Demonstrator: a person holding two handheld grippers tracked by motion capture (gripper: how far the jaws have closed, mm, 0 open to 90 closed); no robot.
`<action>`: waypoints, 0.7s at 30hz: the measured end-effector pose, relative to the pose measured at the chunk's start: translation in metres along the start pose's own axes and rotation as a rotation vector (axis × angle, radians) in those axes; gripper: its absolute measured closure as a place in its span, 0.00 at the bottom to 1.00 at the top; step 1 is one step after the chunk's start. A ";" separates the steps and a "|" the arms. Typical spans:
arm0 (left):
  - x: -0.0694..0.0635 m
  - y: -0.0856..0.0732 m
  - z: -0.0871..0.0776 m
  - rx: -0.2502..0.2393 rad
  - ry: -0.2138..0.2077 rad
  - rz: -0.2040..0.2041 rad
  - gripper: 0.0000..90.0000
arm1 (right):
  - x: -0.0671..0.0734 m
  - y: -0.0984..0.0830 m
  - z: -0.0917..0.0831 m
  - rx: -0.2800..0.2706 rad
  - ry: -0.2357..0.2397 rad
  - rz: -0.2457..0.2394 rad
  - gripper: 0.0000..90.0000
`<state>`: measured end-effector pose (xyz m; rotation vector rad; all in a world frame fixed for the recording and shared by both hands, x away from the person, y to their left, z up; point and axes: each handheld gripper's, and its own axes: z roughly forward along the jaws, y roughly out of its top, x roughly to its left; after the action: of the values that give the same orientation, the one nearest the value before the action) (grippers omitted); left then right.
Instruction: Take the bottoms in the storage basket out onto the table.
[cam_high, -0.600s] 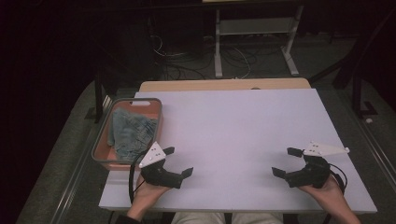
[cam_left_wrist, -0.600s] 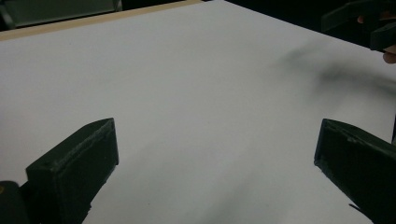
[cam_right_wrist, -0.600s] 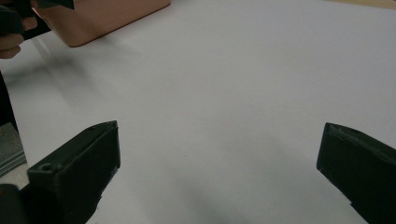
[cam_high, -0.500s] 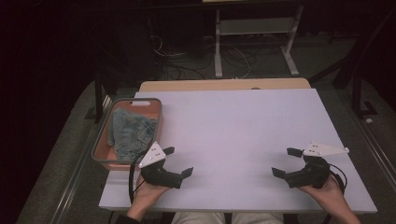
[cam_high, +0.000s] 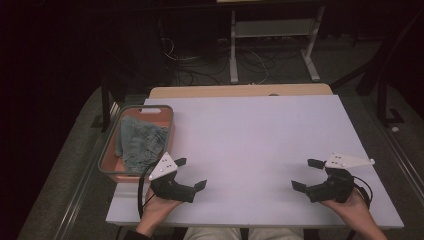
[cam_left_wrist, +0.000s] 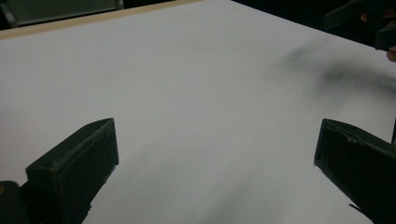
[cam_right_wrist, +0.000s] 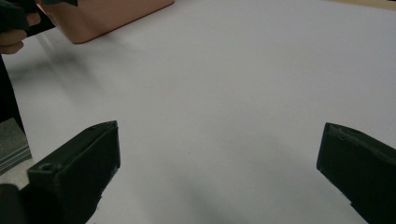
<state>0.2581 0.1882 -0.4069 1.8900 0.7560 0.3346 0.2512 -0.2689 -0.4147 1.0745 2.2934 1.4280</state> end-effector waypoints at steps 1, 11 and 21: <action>-0.001 0.000 0.000 0.000 0.003 0.002 0.00 | 0.000 0.000 0.001 0.001 0.001 -0.002 0.00; -0.005 0.008 -0.001 0.022 0.011 0.005 0.00 | 0.001 0.000 0.001 0.000 0.011 -0.003 0.00; -0.008 0.024 -0.001 0.022 -0.010 0.020 0.00 | -0.001 0.001 -0.003 -0.009 0.024 0.019 0.00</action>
<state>0.2600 0.1778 -0.3843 1.9202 0.7367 0.3302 0.2511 -0.2714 -0.4131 1.0848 2.2972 1.4651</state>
